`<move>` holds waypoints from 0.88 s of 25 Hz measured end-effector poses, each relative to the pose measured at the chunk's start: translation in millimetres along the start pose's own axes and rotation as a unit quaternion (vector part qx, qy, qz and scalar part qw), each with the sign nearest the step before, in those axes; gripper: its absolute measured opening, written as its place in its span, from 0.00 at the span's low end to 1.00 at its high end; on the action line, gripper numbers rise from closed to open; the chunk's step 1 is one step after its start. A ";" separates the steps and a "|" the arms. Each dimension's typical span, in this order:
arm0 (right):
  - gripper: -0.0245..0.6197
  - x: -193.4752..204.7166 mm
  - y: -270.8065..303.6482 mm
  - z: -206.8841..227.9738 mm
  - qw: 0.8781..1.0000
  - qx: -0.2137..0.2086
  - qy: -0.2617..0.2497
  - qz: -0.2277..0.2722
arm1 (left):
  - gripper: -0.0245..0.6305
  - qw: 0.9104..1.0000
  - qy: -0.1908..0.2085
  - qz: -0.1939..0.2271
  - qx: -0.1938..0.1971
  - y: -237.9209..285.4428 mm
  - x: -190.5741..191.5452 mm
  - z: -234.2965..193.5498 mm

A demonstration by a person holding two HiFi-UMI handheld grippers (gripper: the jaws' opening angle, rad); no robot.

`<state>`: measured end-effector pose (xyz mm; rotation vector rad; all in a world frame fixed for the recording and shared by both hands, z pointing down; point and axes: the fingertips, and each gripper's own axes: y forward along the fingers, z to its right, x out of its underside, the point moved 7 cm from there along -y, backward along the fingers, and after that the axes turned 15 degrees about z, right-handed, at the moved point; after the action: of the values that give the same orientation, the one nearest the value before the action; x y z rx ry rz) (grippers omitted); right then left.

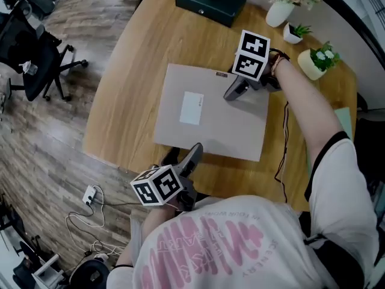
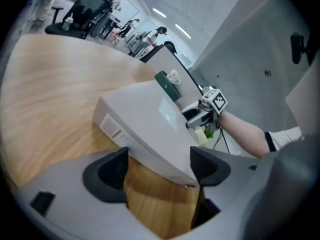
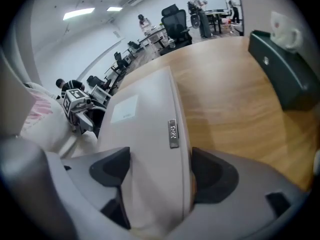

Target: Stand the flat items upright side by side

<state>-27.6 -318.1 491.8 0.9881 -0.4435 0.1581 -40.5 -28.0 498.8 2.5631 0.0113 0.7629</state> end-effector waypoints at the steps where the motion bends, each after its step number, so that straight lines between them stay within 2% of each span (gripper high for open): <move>1: 0.64 12.4 -3.5 -2.5 1.000 0.003 0.019 0.014 | 0.63 1.000 0.017 0.003 -0.006 4.6 -5.4 -1.3; 3: 0.62 37.3 -10.0 -9.3 0.995 0.021 0.071 0.066 | 0.70 0.999 0.048 0.002 -0.005 18.6 -20.5 -5.7; 6: 0.62 69.2 -14.6 -23.9 0.970 0.063 0.169 0.162 | 0.75 0.996 0.089 -0.025 0.012 41.0 -41.4 -11.0; 8: 0.62 84.8 -12.6 -37.7 0.947 0.093 0.225 0.208 | 0.76 0.992 0.111 -0.055 0.025 51.7 -47.2 -13.8; 11: 0.62 100.9 -0.8 -65.6 0.908 0.132 0.299 0.264 | 0.83 0.984 0.149 -0.088 0.041 63.3 -55.8 -16.3; 14: 0.61 104.9 20.2 -95.6 0.864 0.148 0.365 0.314 | 0.93 0.982 0.161 -0.087 0.046 72.5 -72.5 -21.8; 17: 0.61 98.7 45.1 -124.6 0.831 0.172 0.403 0.344 | 0.91 0.985 0.152 -0.075 0.041 78.1 -92.4 -36.1; 19: 0.62 93.0 59.4 -137.6 0.809 0.188 0.427 0.357 | 0.84 0.976 0.186 -0.099 0.050 80.1 -101.7 -45.5; 22: 0.65 87.6 75.8 -150.1 0.781 0.192 0.462 0.373 | 0.82 0.956 0.234 -0.155 0.089 79.2 -109.5 -55.6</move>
<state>69.9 -157.6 517.5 0.9503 0.1571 1.4452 -171.5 -89.8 517.8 2.3905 0.6409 1.2632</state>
